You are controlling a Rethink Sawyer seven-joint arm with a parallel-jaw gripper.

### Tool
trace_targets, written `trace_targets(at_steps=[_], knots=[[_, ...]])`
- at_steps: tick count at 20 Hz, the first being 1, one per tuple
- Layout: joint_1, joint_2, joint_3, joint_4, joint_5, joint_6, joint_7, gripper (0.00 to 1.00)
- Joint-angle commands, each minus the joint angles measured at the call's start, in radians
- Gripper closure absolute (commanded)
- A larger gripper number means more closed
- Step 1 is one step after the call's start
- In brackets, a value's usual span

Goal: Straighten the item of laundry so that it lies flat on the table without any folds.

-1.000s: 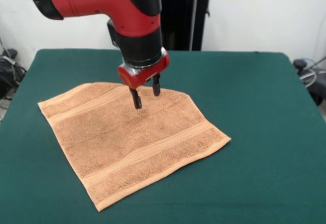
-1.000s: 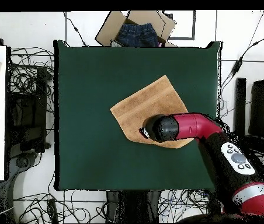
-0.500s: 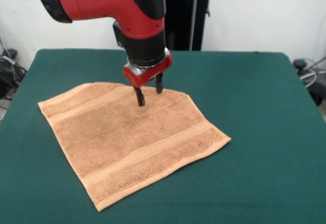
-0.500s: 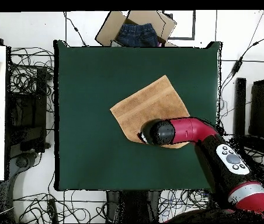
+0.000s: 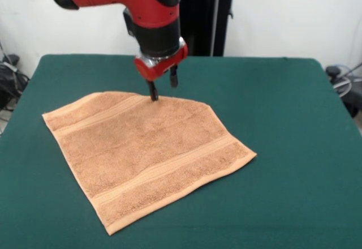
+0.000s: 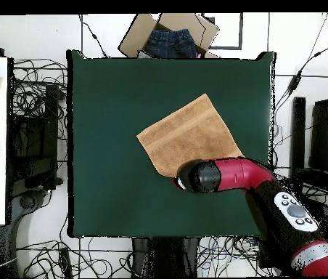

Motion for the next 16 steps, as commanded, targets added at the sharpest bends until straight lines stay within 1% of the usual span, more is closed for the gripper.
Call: trace_targets(at_steps=[1,6,8,11,16], knots=[[-0.013,-0.061,-0.032,0.120,0.032,-0.004,0.127,0.00],[-0.039,-0.053,-0.031,0.146,0.028,-0.059,0.142,0.00],[-0.047,-0.025,-0.037,0.143,0.013,-0.094,0.150,0.00],[-0.044,0.027,-0.049,0.112,-0.012,-0.133,0.157,0.00],[-0.042,0.071,-0.063,0.089,-0.037,-0.179,0.157,0.00]])
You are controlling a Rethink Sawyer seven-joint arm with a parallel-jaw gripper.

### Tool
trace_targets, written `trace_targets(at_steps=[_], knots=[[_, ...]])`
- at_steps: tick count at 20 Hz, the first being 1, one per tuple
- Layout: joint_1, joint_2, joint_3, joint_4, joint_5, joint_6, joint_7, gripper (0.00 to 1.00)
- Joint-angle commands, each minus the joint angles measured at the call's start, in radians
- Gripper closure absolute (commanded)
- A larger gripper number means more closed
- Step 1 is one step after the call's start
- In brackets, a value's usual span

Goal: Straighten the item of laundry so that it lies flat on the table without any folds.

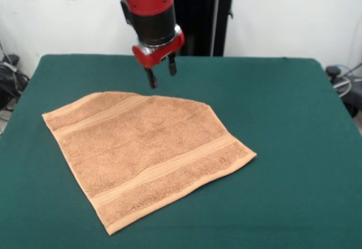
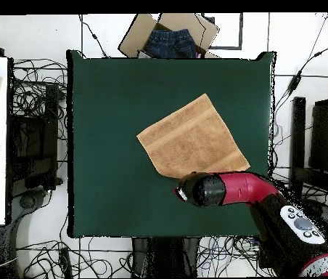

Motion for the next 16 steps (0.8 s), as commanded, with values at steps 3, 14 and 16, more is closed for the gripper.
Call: trace_targets(at_steps=[3,14,16], knots=[[0.019,0.098,-0.065,-0.011,-0.046,-0.136,0.155,0.00],[0.048,0.157,-0.129,-0.034,-0.060,-0.245,0.159,0.00],[0.055,0.167,-0.136,-0.041,-0.055,-0.255,0.159,0.00]])
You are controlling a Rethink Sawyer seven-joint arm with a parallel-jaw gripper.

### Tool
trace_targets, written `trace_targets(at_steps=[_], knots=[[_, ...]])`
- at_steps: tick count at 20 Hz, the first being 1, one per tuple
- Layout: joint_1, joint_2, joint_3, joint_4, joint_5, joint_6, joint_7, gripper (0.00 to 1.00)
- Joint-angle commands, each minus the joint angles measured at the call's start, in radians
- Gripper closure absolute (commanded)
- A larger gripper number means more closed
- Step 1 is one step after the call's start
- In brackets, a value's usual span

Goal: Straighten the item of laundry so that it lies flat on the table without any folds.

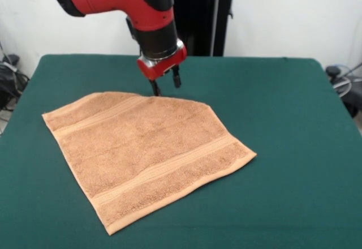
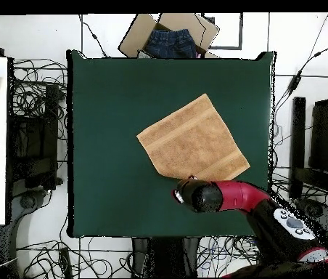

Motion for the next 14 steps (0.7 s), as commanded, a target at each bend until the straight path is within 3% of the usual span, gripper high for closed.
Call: trace_targets(at_steps=[1,8,14], knots=[[0.050,0.061,-0.060,-0.045,-0.054,-0.087,0.159,0.00],[0.070,0.092,-0.084,-0.076,-0.041,-0.120,0.153,0.00],[0.062,-0.044,-0.058,0.000,0.028,-0.003,0.134,0.00]])
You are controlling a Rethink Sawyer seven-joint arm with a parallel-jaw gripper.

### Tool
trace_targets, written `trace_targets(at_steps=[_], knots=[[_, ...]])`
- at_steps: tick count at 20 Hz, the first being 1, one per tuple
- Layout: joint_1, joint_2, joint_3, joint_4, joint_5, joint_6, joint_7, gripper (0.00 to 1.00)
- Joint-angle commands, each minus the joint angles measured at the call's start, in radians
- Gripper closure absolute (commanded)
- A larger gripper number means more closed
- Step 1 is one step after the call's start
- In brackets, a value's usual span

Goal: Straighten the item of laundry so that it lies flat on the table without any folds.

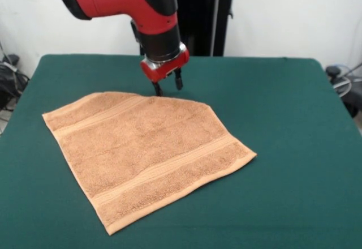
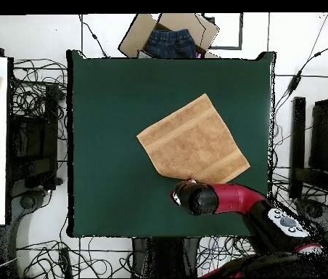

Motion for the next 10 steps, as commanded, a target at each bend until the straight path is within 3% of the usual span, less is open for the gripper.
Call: trace_targets(at_steps=[1,5,10], knots=[[0.014,-0.092,0.000,0.021,0.041,0.073,0.126,0.00],[-0.005,-0.168,0.022,0.060,0.082,0.146,0.098,0.00],[-0.028,-0.185,0.027,0.074,0.087,0.148,0.084,0.00]])
